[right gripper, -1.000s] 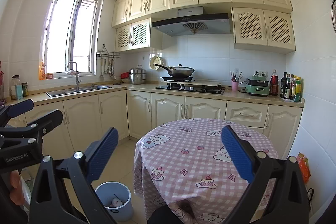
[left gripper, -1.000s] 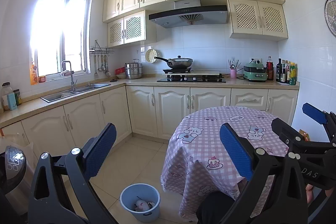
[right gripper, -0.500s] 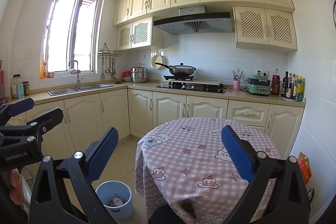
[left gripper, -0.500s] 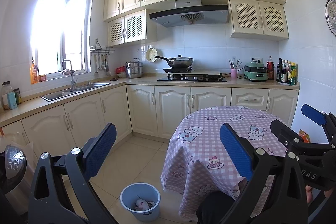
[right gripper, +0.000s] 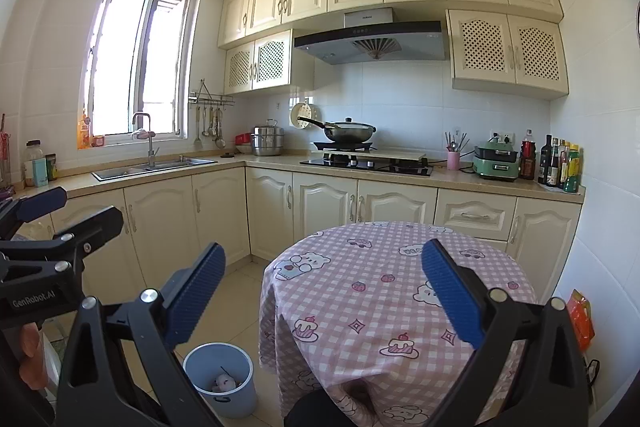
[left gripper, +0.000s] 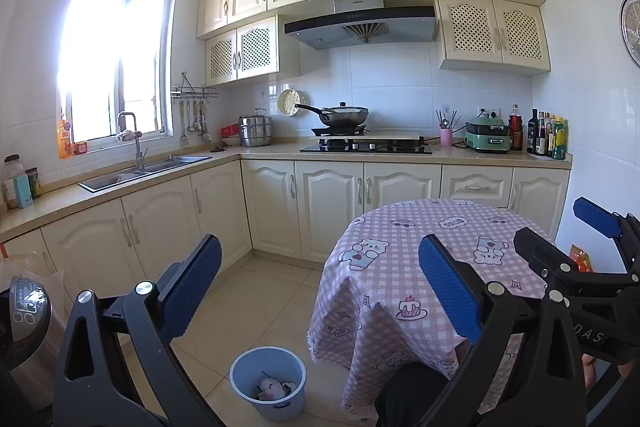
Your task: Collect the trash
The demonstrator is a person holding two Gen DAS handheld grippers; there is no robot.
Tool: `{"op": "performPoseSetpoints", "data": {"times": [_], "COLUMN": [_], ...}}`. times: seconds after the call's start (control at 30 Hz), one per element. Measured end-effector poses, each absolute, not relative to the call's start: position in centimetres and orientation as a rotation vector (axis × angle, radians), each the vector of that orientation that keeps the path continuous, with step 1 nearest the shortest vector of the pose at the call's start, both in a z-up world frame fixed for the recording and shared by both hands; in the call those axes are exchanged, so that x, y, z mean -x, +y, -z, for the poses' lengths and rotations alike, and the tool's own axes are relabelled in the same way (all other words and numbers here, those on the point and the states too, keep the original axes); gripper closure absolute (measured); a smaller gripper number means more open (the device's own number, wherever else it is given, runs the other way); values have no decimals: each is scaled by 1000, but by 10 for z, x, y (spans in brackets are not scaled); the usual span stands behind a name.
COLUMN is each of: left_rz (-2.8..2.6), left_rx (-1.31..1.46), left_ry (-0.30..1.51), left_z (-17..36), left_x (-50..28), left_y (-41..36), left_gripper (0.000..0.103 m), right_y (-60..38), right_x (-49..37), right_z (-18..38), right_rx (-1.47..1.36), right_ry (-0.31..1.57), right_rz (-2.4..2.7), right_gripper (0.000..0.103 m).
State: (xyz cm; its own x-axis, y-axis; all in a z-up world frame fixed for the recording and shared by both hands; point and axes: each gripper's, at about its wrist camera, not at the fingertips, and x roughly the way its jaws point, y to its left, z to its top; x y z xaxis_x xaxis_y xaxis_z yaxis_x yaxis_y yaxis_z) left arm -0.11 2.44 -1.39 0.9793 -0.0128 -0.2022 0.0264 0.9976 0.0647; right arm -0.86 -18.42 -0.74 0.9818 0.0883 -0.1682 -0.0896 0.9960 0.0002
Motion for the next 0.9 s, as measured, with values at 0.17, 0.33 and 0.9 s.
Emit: {"op": "performPoseSetpoints", "data": {"times": [0.17,0.33,0.9], "left_rz": [19,19,15], "left_rx": [-67,-67,-66], "left_ry": [205,210,234], "left_z": [14,15,20], "left_x": [1,0,-4], "left_y": [25,25,24], "left_gripper": [7,7,7], "right_y": [-186,-187,-193], "right_x": [7,6,-3], "right_z": [8,9,19], "right_rx": [7,6,0], "right_ry": [172,177,209], "right_rz": [-91,-91,-97], "right_gripper": [6,6,6]}}
